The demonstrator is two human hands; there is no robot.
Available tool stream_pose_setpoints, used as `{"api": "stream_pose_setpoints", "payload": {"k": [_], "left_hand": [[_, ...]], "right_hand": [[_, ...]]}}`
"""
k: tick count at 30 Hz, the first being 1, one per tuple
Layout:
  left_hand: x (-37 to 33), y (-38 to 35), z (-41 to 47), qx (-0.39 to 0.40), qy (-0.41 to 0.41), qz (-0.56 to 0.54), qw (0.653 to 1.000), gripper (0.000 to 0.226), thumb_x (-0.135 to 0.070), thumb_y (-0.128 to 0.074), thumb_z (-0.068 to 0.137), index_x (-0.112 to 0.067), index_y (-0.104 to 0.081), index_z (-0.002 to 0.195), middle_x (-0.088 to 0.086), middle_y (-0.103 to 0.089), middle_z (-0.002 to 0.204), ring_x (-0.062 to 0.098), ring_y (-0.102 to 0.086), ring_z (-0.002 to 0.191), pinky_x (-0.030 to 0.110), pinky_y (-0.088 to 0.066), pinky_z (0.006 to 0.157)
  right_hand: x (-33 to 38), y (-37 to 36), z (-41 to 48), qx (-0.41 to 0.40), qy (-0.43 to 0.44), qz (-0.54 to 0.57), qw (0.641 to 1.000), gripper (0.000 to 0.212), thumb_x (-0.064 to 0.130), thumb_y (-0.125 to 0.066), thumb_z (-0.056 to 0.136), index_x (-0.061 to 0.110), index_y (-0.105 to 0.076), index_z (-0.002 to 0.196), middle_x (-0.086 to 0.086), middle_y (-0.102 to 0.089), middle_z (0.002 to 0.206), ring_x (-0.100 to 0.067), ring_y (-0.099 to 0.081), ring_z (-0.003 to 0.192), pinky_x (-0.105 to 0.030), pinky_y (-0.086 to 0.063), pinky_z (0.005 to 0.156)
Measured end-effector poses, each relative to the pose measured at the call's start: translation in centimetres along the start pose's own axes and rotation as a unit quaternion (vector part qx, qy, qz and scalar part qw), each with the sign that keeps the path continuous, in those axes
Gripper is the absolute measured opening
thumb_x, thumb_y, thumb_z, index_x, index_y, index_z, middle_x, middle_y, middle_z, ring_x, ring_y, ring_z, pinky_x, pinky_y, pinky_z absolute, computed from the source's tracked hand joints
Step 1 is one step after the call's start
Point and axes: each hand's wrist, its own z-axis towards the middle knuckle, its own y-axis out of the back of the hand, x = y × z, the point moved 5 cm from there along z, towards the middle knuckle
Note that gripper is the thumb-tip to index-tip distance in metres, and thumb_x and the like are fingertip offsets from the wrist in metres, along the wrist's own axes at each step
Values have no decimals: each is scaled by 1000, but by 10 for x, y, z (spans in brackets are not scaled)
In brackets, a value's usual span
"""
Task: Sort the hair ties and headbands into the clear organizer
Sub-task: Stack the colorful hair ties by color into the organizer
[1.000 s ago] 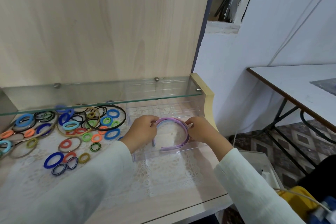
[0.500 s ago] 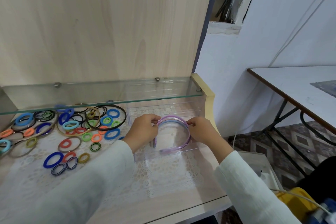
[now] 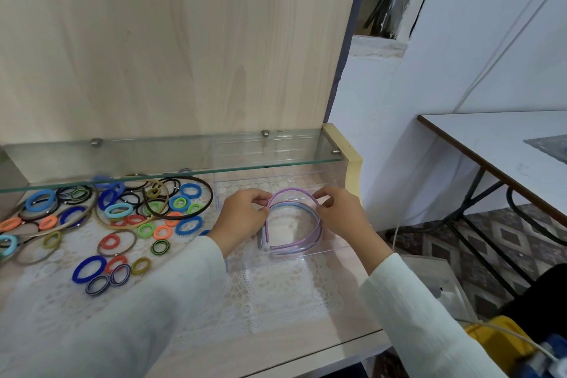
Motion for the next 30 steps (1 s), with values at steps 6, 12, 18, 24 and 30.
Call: {"api": "stream_pose_setpoints", "payload": {"k": [6,12,18,24,30], "left_hand": [[2,-2,0,-1,1,-8,1000,30,-6,-64,90,-19,-69,116,-2,-68,107,13,-67,85,22,-57,69],[2,-4,-1,0,-14,40,999,28,-7,-65,88,-19,-72,113,-3,-71,103,8,-63,86,9,-44,64],[1,-7,-3,14,-27,88,996,28,-10,-64,91,-21,-71,115,-5,-70,108,11,-62,90,28,-53,83],[0,-7,-4,17,-30,129,991,27,-12,-65,91,-20,-71,117,-2,-71,110,14,-64,92,29,-54,84],[2,-8,-5,15,-37,141,989,27,-11,-64,92,-18,-72,117,0,-71,112,15,-65,95,29,-54,86]], "right_hand": [[-1,-1,0,-2,-10,-5,1000,21,17,-65,87,25,-66,106,-2,-68,97,-19,-60,85,-26,-47,69],[-4,-5,0,1,-21,-29,999,14,19,-67,83,27,-63,94,-4,-66,99,-23,-63,84,-34,-55,76],[-5,-10,-1,-7,-21,-54,998,20,11,-61,84,21,-66,100,-9,-64,103,-26,-62,84,-30,-53,73],[-3,-16,0,-8,-10,-91,996,25,10,-58,85,23,-71,103,-6,-67,103,-25,-62,89,-27,-48,72],[-2,-18,-1,-10,3,-124,992,22,7,-58,87,15,-77,92,-7,-70,84,-23,-57,68,-27,-45,61]]}}
